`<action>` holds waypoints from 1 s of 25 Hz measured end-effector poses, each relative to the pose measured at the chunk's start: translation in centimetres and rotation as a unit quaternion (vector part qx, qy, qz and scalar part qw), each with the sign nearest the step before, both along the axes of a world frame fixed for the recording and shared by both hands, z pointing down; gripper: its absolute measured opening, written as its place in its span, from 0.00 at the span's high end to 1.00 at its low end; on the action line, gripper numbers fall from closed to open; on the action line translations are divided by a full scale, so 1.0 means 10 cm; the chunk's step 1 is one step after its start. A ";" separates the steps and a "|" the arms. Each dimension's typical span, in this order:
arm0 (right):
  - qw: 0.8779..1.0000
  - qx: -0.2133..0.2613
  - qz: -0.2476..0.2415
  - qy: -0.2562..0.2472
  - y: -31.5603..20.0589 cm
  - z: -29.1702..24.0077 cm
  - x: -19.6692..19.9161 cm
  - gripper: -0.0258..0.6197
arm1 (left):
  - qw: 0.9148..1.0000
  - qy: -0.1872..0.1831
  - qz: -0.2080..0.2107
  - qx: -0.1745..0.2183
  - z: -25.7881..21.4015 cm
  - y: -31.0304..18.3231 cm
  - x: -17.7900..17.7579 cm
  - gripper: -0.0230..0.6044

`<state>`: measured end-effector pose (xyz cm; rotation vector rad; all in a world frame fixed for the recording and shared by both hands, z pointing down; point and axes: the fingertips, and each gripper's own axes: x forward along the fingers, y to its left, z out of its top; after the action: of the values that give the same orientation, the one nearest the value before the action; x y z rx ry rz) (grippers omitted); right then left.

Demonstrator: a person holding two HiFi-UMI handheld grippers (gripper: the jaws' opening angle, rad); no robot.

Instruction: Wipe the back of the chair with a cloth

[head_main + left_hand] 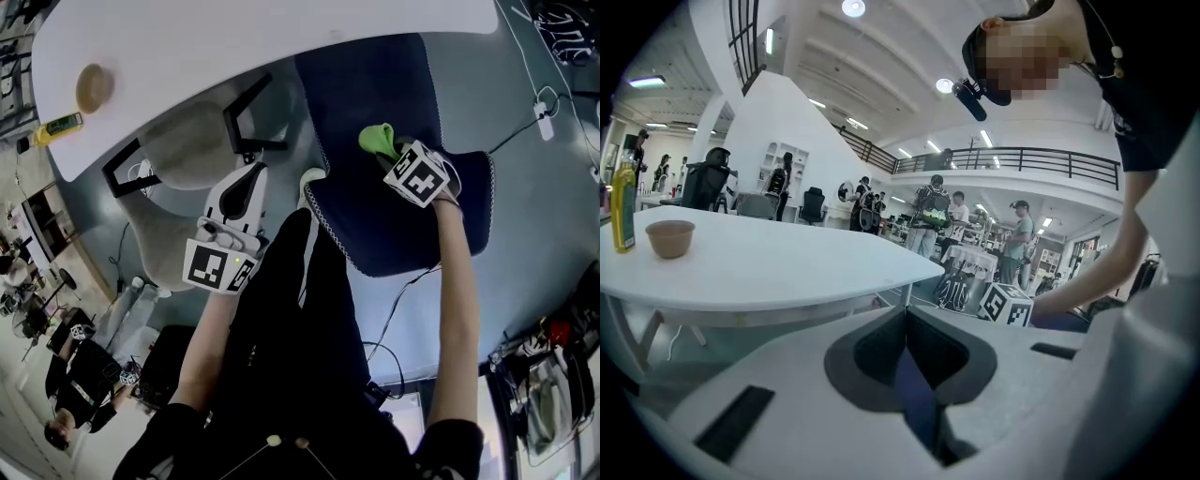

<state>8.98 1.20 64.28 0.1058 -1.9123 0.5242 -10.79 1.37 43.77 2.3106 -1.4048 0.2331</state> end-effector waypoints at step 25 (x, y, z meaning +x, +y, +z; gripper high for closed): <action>0.926 -0.099 -0.185 0.314 0.09 1.43 1.77 0.93 | 0.996 0.057 -0.058 0.046 0.23 0.08 -0.10 0.81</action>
<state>26.72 2.06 78.59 -0.1977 -1.2040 0.3630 -11.84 2.16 46.08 2.2659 -1.5135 0.0025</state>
